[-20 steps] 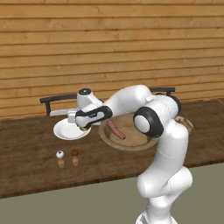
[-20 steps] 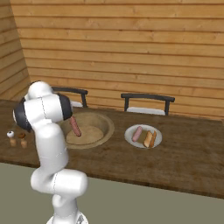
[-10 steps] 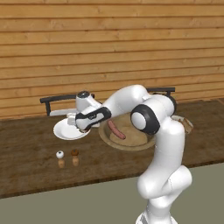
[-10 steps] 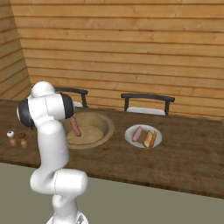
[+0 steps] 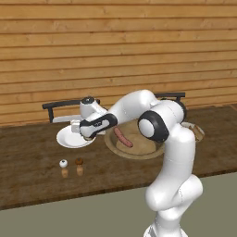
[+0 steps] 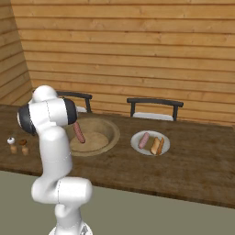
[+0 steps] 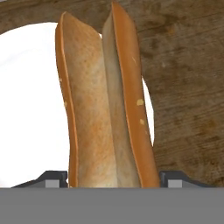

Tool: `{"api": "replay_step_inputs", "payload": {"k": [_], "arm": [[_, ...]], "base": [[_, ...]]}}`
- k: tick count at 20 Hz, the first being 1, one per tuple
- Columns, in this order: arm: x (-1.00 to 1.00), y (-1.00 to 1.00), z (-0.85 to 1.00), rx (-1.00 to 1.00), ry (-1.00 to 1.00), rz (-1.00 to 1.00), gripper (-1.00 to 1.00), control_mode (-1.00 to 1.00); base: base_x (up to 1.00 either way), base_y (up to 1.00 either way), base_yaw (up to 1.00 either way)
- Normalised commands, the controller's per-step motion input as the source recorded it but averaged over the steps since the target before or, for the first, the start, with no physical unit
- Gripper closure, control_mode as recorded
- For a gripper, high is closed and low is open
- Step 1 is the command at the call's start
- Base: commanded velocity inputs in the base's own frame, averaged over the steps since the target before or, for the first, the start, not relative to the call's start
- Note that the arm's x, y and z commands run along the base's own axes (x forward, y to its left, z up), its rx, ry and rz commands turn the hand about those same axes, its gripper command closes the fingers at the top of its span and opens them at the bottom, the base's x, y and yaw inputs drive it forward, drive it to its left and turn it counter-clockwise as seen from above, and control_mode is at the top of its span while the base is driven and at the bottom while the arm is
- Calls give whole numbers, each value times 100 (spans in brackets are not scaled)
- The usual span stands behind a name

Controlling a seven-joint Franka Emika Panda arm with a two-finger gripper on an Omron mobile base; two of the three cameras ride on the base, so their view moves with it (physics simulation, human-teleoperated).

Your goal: Place one bun and one sausage from the bowl on each plate.

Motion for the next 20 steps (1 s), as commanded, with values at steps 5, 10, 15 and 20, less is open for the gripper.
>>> {"api": "replay_step_inputs", "payload": {"k": [5, 10, 15, 20], "arm": [[0, 0, 0, 0, 0, 0, -100, -100], [0, 0, 4, 0, 0, 1, -100, -100], [-32, -16, 68, 0, -4, 0, -100, -100], [-84, -69, 81, 0, -3, 1, -100, -100]], "base": [[0, 0, 0], [0, 0, 0], [0, 0, 0], [0, 0, 0]]}}
